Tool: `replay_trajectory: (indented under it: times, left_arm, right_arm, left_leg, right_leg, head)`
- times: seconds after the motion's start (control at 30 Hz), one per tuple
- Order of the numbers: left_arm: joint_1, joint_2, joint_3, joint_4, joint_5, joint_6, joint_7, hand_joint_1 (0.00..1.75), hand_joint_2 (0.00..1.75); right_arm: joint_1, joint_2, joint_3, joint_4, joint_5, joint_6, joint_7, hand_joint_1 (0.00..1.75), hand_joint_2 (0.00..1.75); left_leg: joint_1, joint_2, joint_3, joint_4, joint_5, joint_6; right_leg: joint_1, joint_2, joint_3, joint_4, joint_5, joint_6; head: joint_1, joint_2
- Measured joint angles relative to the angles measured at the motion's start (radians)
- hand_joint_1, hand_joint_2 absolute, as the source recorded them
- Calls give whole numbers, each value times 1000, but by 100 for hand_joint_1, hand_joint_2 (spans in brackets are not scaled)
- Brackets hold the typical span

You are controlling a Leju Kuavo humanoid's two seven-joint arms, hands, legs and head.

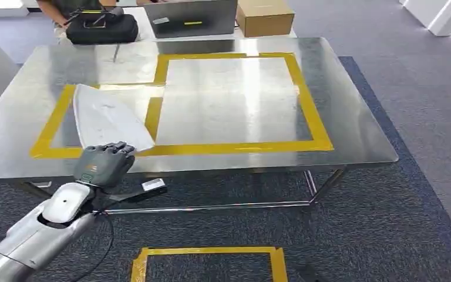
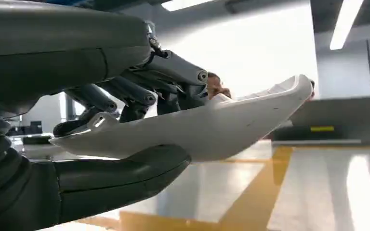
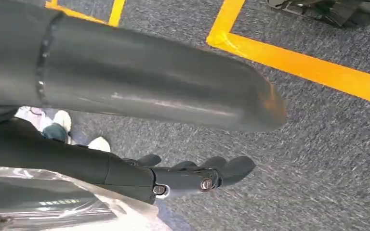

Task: Take the parts from the cabinet and place them on the table.

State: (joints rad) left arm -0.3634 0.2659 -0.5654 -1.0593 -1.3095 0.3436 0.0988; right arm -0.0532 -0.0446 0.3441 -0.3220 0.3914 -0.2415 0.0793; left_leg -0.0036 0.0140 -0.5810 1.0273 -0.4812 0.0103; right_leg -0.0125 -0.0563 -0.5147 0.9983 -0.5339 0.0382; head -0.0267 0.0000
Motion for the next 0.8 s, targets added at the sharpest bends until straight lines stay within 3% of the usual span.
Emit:
replay_trajectory:
  times: [0.27, 0.3, 0.47, 0.6, 0.8]
  left_arm:
    - [-63, -23, -60, 98, 49, -99, 6, 175, 175]
    - [-69, -26, -63, 108, 52, -105, 13, 0, 175]
    - [-88, -31, -75, 148, 52, -111, 82, 0, 175]
    - [-89, -31, -64, 173, 36, -88, 171, 0, 175]
    - [-83, -29, -20, 195, 2, -49, 231, 0, 175]
  right_arm:
    - [-4, 3, 14, 0, 0, 8, -5, 0, 0]
    - [-3, 4, 15, 0, -2, 8, -6, 0, 0]
    - [-1, 5, 16, 3, -21, 3, -16, 0, 0]
    - [8, 5, 16, 14, -37, -13, -20, 0, 0]
    - [14, 5, 16, 25, -48, -22, -25, 0, 0]
  left_leg:
    - [0, 1, 0, 1, 0, 0]
    - [0, 1, 0, 1, 0, 0]
    - [0, 1, 0, 1, 0, 0]
    - [0, 1, 0, 1, 0, 0]
    - [0, 1, 0, 1, 0, 0]
  right_leg:
    - [0, 1, 0, 0, 0, 0]
    - [0, 1, 0, 0, 0, 0]
    - [0, 1, 0, 0, 0, 0]
    - [0, 1, 0, 0, 0, 0]
    - [0, 1, 0, 0, 0, 0]
  head:
    - [0, 0]
    - [0, 0]
    - [0, 0]
    - [0, 0]
    - [0, 0]
